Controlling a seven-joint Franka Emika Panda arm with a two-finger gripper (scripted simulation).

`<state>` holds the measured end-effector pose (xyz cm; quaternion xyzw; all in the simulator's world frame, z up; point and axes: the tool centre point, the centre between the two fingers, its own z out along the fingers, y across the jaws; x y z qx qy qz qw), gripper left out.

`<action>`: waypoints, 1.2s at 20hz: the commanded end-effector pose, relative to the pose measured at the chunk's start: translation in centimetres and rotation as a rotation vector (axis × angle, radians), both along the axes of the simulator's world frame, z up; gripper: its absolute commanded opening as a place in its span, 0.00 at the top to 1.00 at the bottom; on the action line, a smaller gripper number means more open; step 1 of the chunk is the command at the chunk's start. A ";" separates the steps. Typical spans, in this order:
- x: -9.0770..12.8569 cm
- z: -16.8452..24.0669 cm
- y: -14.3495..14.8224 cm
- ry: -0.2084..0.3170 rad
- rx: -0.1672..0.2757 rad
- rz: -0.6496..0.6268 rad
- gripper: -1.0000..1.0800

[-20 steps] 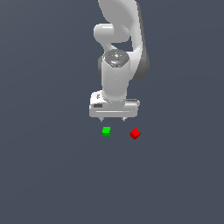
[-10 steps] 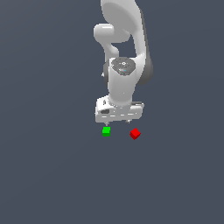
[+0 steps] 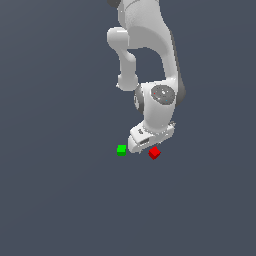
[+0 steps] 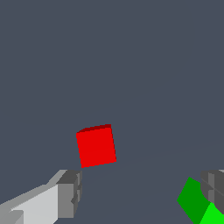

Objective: Stack the red cube on top of the green cube.

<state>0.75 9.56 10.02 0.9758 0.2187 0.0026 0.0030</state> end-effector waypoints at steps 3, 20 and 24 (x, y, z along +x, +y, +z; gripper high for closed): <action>-0.5 -1.9 2.4 0.004 0.004 0.111 0.04; -1.1 -4.9 3.7 0.007 0.004 0.171 0.04; -1.2 -7.0 3.7 0.007 0.004 0.172 0.04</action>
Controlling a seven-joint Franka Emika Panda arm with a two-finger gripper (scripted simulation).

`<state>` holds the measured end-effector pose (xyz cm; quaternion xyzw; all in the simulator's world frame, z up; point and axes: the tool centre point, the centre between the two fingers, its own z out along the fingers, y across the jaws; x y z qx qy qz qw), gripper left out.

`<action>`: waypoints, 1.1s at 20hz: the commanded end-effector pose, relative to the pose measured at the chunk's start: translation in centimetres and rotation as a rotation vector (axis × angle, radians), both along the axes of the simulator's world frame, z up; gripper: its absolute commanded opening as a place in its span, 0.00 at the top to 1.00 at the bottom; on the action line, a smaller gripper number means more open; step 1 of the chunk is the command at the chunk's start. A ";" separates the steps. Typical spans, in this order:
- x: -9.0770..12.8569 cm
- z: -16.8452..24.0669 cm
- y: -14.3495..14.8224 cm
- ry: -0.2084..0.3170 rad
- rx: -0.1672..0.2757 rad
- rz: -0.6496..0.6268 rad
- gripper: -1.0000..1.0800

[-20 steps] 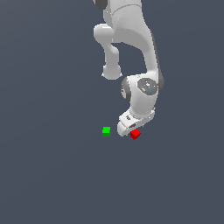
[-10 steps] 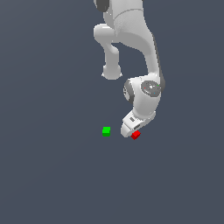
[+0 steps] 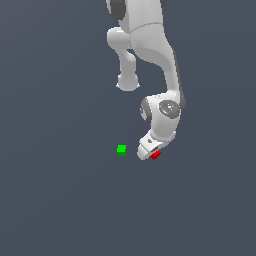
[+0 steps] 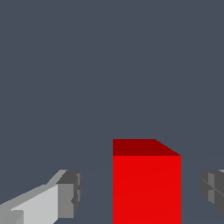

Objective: Stack the red cube on top of the green cube.

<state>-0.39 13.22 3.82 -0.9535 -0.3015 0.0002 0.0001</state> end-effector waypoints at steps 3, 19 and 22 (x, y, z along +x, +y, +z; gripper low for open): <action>0.0 -1.6 0.0 0.000 0.000 0.001 0.04; 0.1 -1.7 0.0 0.000 0.000 0.000 1.00; 0.0 -1.1 0.0 0.000 0.000 0.000 1.00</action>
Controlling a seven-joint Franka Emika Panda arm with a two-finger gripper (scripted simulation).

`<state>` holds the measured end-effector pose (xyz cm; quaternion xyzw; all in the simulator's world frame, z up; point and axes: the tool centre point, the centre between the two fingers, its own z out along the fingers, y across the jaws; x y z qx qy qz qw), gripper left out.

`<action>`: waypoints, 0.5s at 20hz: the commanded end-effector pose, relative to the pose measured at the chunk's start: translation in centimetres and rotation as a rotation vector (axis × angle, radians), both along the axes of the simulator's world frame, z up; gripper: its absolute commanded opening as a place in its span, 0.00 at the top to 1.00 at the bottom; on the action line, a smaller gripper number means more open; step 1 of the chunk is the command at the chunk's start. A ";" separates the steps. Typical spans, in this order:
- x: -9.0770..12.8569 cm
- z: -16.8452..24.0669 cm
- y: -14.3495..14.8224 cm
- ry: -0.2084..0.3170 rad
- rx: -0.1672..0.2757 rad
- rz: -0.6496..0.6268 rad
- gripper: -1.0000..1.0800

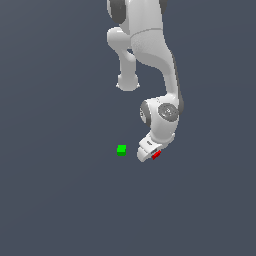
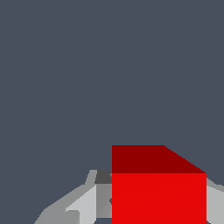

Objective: Stack the red cube on top of the green cube.

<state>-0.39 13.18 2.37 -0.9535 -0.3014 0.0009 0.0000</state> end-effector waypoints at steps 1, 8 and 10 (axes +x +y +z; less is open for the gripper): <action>0.0 0.7 0.0 -0.002 0.000 0.000 1.00; -0.1 4.8 0.0 -0.002 0.000 0.001 1.00; -0.1 6.3 0.0 -0.002 0.000 0.001 1.00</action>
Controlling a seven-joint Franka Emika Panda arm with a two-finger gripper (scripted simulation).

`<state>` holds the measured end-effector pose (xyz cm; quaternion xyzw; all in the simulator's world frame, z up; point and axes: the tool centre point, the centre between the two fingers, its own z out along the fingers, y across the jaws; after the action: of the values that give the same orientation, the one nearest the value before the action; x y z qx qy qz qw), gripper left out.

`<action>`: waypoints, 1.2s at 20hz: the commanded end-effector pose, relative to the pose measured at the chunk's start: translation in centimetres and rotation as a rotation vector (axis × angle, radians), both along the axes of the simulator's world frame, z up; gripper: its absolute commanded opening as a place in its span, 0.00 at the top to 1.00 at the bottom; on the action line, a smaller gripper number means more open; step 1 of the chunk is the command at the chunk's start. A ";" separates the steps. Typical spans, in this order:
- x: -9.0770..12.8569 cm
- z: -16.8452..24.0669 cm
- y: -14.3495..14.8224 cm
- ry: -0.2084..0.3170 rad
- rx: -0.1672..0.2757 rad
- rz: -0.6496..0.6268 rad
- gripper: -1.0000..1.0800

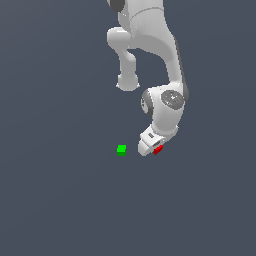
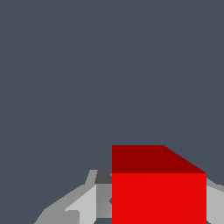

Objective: Stack the red cube on top of the green cube.

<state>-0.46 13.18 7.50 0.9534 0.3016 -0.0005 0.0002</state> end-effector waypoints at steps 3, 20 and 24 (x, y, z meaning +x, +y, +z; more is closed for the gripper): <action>0.0 2.8 0.0 -0.001 0.000 0.000 1.00; -0.3 3.2 -3.4 -0.002 0.001 0.000 1.00; -0.7 2.0 -6.9 -0.002 0.001 0.000 1.00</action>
<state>-1.03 7.72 9.93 0.9532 0.3024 0.0003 -0.0001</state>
